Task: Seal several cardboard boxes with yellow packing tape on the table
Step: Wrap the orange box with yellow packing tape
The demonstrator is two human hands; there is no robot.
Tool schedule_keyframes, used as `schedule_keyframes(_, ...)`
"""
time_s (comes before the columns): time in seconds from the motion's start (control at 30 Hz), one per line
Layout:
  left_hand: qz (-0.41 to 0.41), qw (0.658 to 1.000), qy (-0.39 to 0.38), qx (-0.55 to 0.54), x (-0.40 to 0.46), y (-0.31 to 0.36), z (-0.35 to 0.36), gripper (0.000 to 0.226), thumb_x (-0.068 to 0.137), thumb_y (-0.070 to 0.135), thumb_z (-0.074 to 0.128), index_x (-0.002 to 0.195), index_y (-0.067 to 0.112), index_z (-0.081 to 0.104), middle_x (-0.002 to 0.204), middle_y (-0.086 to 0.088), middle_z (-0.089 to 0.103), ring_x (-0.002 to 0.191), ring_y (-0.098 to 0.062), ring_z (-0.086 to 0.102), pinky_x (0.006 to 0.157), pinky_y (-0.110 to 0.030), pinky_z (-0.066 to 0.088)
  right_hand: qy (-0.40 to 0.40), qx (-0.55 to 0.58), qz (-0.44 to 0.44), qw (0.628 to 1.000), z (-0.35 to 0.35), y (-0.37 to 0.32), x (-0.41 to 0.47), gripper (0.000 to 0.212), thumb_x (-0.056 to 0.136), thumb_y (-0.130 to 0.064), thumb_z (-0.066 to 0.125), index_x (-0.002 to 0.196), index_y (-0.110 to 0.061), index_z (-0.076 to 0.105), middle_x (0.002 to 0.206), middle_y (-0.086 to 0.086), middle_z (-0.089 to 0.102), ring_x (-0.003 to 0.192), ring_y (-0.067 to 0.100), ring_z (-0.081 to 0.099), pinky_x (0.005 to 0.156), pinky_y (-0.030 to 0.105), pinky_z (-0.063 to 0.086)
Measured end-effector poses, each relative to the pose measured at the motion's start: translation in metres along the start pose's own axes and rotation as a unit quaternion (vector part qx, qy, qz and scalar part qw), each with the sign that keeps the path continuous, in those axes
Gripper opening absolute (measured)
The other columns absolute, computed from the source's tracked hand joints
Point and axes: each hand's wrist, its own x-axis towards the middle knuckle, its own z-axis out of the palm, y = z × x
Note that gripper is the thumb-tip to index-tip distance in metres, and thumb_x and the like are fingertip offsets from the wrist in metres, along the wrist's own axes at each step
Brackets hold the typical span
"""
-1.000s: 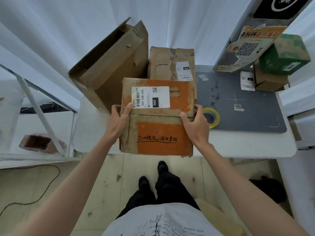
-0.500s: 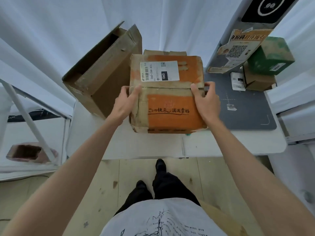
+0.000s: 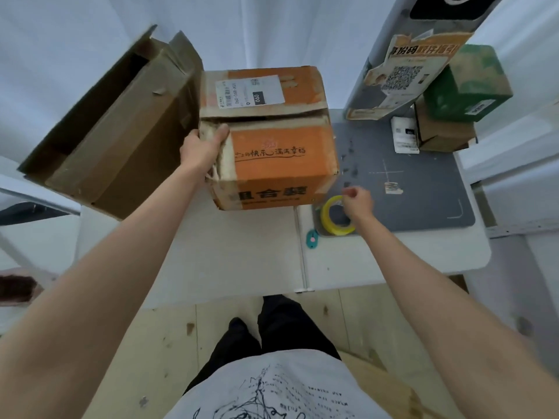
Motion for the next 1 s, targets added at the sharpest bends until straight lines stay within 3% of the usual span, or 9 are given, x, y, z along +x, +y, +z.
schedule_keyframes(0.07,0.007,1.0,0.001,-0.001,0.002,-0.002,0.002,0.058,0.087,0.06,0.068,0.128,0.022,0.055,0.118,0.002,0.07,0.107,-0.017,0.068,0.099,-0.042,0.054,-0.058,-0.169,-0.012,0.984,0.02,0.04,0.001,0.029,0.095,-0.004,0.057,0.123,-0.002,0.066,0.131,0.016,0.061,0.121,0.037,0.055,0.092,0.032,0.044)
schedule_keyframes(0.13,0.009,1.0,-0.003,-0.002,0.0,-0.004,0.002,0.063,0.085,0.063,0.068,0.131,0.021,0.054,0.119,0.003,0.069,0.107,-0.016,0.068,0.1,-0.042,0.054,-0.057,-0.276,-0.034,0.959,0.037,0.066,-0.001,0.032,0.094,-0.012,0.065,0.125,-0.003,0.065,0.137,0.017,0.053,0.127,0.039,0.044,0.098,0.038,0.043)
schedule_keyframes(0.27,0.011,1.0,-0.009,0.011,-0.006,-0.002,-0.002,0.076,0.082,0.069,0.066,0.139,0.022,0.05,0.123,0.004,0.067,0.109,-0.015,0.067,0.1,-0.041,0.054,-0.008,-0.359,-0.075,0.93,0.047,0.076,-0.005,0.024,0.095,-0.004,0.06,0.117,-0.008,0.07,0.135,0.016,0.053,0.128,0.038,0.039,0.1,0.043,0.041)
schedule_keyframes(0.43,0.04,0.998,-0.038,0.016,-0.015,0.0,-0.005,0.083,0.085,0.062,0.069,0.15,0.022,0.037,0.133,0.004,0.061,0.116,-0.013,0.063,0.094,-0.034,0.053,0.029,-0.276,-0.097,0.956,0.037,0.07,-0.018,0.033,0.092,0.005,0.057,0.124,0.0,0.059,0.142,0.018,0.045,0.132,0.036,0.038,0.096,0.045,0.046)
schedule_keyframes(0.57,0.092,0.995,-0.022,0.043,-0.028,-0.006,-0.01,0.097,0.082,0.057,0.075,0.157,0.022,0.025,0.146,0.001,0.052,0.128,-0.017,0.055,0.105,-0.042,0.049,0.04,-0.211,-0.078,0.974,0.028,0.06,-0.036,0.037,0.093,0.007,0.052,0.13,0.004,0.05,0.139,0.021,0.046,0.131,0.036,0.039,0.093,0.044,0.044)
schedule_keyframes(0.67,0.153,0.985,0.02,0.073,-0.044,-0.003,-0.009,0.101,0.084,0.051,0.077,0.161,0.02,0.018,0.16,-0.002,0.035,0.145,-0.021,0.036,0.118,-0.045,0.035,0.066,-0.13,-0.051,0.988,0.02,0.055,-0.049,0.033,0.097,0.002,0.049,0.131,0.004,0.048,0.133,0.022,0.052,0.124,0.039,0.045,0.088,0.042,0.04)
schedule_keyframes(0.8,0.239,0.961,0.068,0.123,-0.068,0.007,-0.005,0.08,0.09,0.044,0.072,0.154,0.016,0.034,0.164,-0.006,0.023,0.153,-0.021,0.018,0.124,-0.039,0.018,0.113,0.018,-0.074,0.991,0.006,0.047,-0.077,0.023,0.102,-0.009,0.04,0.123,-0.004,0.049,0.116,0.015,0.054,0.104,0.031,0.051,0.077,0.035,0.035)
schedule_keyframes(0.9,0.294,0.945,0.055,0.132,-0.087,0.017,-0.002,0.054,0.093,0.041,0.069,0.139,0.018,0.054,0.155,-0.004,0.034,0.147,-0.019,0.025,0.122,-0.034,0.02,0.171,0.102,-0.125,0.972,-0.01,0.036,-0.102,0.009,0.098,-0.014,0.04,0.103,-0.01,0.047,0.098,0.01,0.054,0.086,0.026,0.05,0.07,0.036,0.036)
schedule_keyframes(1.0,0.326,0.935,0.018,0.136,-0.107,0.032,0.003,0.035,0.097,0.037,0.064,0.127,0.02,0.065,0.143,-0.003,0.049,0.137,-0.018,0.038,0.12,-0.042,0.029,0.204,0.147,-0.184,0.95,-0.025,0.013,-0.127,0.006,0.09,-0.02,0.044,0.09,-0.015,0.042,0.086,0.005,0.05,0.077,0.02,0.045,0.063,0.031,0.035)
